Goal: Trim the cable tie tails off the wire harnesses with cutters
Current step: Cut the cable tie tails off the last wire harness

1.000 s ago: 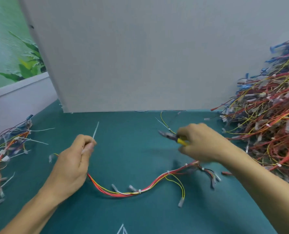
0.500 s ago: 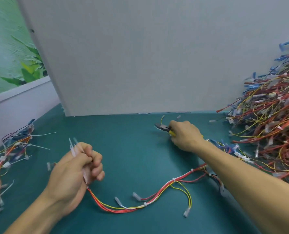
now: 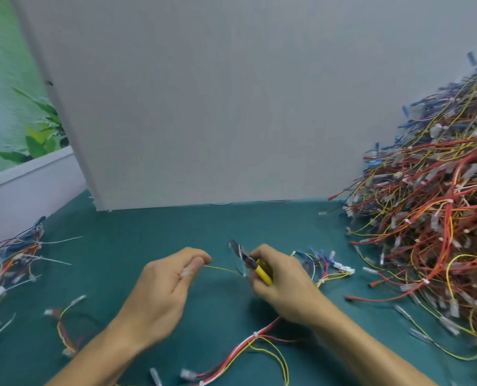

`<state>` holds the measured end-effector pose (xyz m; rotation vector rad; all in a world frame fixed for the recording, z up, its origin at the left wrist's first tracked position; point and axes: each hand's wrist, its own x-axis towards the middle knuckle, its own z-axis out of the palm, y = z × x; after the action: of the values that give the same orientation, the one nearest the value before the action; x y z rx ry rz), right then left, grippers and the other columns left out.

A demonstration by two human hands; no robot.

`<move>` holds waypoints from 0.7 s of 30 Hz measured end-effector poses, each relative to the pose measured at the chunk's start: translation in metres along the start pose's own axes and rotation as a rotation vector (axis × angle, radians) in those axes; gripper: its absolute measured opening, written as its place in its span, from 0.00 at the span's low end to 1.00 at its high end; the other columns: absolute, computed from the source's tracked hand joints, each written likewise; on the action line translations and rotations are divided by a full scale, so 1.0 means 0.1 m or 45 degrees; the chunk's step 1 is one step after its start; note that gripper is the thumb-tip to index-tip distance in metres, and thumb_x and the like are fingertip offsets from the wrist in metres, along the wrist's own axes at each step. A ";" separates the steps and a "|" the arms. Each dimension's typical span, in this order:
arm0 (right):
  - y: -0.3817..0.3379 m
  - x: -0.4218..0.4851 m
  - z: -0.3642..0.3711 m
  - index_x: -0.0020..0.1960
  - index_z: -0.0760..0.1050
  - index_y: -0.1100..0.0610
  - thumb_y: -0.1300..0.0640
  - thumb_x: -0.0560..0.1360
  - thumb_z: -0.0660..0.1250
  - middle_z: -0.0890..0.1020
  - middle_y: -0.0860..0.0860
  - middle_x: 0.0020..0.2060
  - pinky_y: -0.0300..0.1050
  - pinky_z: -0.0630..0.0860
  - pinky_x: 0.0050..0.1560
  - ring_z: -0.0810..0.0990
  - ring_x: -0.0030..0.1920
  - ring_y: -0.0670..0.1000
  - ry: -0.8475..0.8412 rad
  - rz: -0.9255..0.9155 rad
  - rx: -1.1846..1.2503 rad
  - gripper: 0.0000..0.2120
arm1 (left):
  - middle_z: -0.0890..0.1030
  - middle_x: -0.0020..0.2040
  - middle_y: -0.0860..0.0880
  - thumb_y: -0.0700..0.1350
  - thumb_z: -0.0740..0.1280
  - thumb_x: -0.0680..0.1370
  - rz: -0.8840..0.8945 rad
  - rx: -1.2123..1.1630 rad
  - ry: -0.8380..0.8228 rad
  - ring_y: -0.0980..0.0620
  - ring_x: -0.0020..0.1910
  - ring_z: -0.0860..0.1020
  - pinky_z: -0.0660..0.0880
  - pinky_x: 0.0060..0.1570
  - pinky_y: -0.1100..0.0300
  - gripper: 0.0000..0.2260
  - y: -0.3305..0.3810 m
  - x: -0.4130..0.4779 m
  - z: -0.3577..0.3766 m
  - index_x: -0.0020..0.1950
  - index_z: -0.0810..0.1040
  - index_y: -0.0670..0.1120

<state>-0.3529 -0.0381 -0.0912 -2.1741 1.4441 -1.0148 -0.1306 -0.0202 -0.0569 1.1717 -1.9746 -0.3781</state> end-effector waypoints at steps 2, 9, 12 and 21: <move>0.00 -0.01 0.02 0.48 0.73 0.50 0.58 0.73 0.67 0.73 0.45 0.31 0.43 0.68 0.39 0.70 0.36 0.48 -0.008 -0.019 -0.002 0.06 | 0.79 0.44 0.60 0.40 0.61 0.80 0.147 0.121 -0.036 0.62 0.45 0.76 0.69 0.49 0.74 0.10 0.02 0.05 0.12 0.56 0.81 0.47; 0.02 0.02 -0.01 0.45 0.72 0.46 0.57 0.72 0.67 0.75 0.48 0.31 0.39 0.70 0.37 0.71 0.34 0.46 -0.022 0.004 0.085 0.07 | 0.79 0.57 0.51 0.37 0.64 0.77 0.337 0.272 -0.208 0.57 0.59 0.74 0.60 0.72 0.52 0.12 -0.18 0.07 0.57 0.60 0.79 0.42; 0.04 0.04 0.01 0.46 0.75 0.49 0.57 0.71 0.68 0.75 0.46 0.31 0.36 0.69 0.36 0.71 0.33 0.44 -0.048 -0.003 0.082 0.06 | 0.78 0.54 0.51 0.44 0.60 0.79 0.298 0.203 -0.228 0.55 0.57 0.74 0.65 0.67 0.59 0.11 -0.22 0.12 0.62 0.55 0.79 0.43; 0.03 0.07 -0.20 0.51 0.78 0.38 0.38 0.74 0.65 0.67 0.43 0.30 0.39 0.65 0.37 0.65 0.33 0.42 -0.056 0.121 0.236 0.08 | 0.74 0.32 0.60 0.40 0.61 0.81 -0.090 -0.256 -0.279 0.61 0.32 0.71 0.66 0.36 0.71 0.07 -0.22 0.11 0.64 0.44 0.75 0.48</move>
<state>-0.3679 -0.0432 -0.0768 -1.9658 1.3621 -1.0179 -0.1685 -0.0489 -0.1056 1.1114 -2.0284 -0.7517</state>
